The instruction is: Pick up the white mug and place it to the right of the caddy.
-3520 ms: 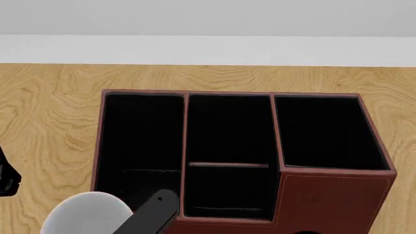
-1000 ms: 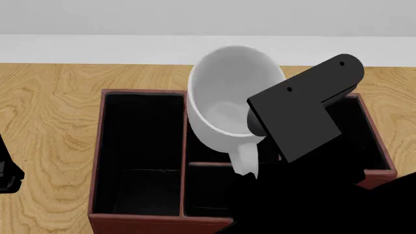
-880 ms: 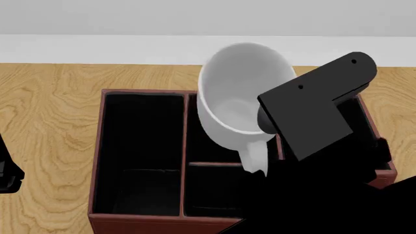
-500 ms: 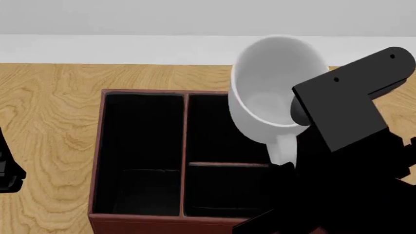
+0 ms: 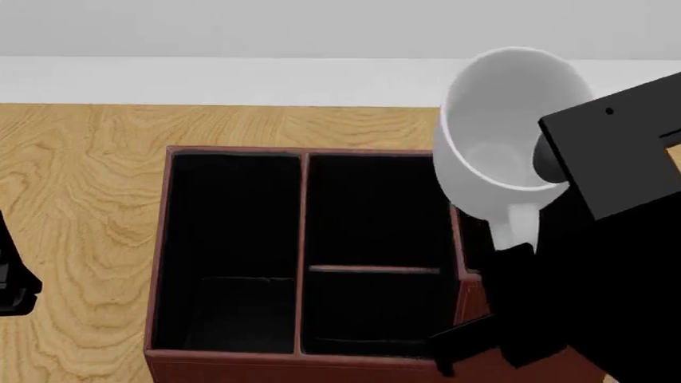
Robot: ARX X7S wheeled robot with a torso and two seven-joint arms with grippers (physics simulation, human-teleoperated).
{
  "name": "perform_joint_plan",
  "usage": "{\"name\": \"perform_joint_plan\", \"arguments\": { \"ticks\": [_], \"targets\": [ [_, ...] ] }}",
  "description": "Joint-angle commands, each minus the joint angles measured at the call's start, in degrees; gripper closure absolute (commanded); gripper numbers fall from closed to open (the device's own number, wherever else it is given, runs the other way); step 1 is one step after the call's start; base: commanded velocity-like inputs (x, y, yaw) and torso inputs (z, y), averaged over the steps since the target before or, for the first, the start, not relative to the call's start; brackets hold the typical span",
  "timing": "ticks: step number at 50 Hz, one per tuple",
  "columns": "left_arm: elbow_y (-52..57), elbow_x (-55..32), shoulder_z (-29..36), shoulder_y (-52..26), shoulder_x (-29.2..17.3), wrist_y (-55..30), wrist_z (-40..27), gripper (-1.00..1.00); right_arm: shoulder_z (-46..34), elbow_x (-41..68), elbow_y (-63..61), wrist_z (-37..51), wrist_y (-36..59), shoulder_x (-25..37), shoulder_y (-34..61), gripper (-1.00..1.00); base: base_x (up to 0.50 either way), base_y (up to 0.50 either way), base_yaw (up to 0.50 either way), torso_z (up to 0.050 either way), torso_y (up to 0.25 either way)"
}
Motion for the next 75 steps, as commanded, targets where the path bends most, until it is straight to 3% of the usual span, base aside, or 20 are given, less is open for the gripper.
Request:
{"name": "perform_joint_plan", "arguments": {
  "ticks": [1,42,75],
  "targets": [
    [-0.4,-0.5,-0.3,0.3,0.0,0.9,0.2,-1.0,0.7,-4.6,2.9,-2.0,1.4,1.1,0.3,1.0,0.0,0.0,0.0,0.0,0.0],
    [0.1,-1.4,-0.2,0.5,-0.8,1.0,-0.8,-1.0,1.7,-14.6,8.1,-6.5,2.1,7.4,-1.4,1.0,0.0,0.0,0.0,0.0,0.0],
    [0.0,-1.5,1.9,-1.2,-1.2,-0.4,-1.9,-1.0,0.5,-25.5,14.0,-13.2,0.6,7.9,-3.8,1.0,0.0,0.0,0.0,0.0,0.001]
  ]
}}
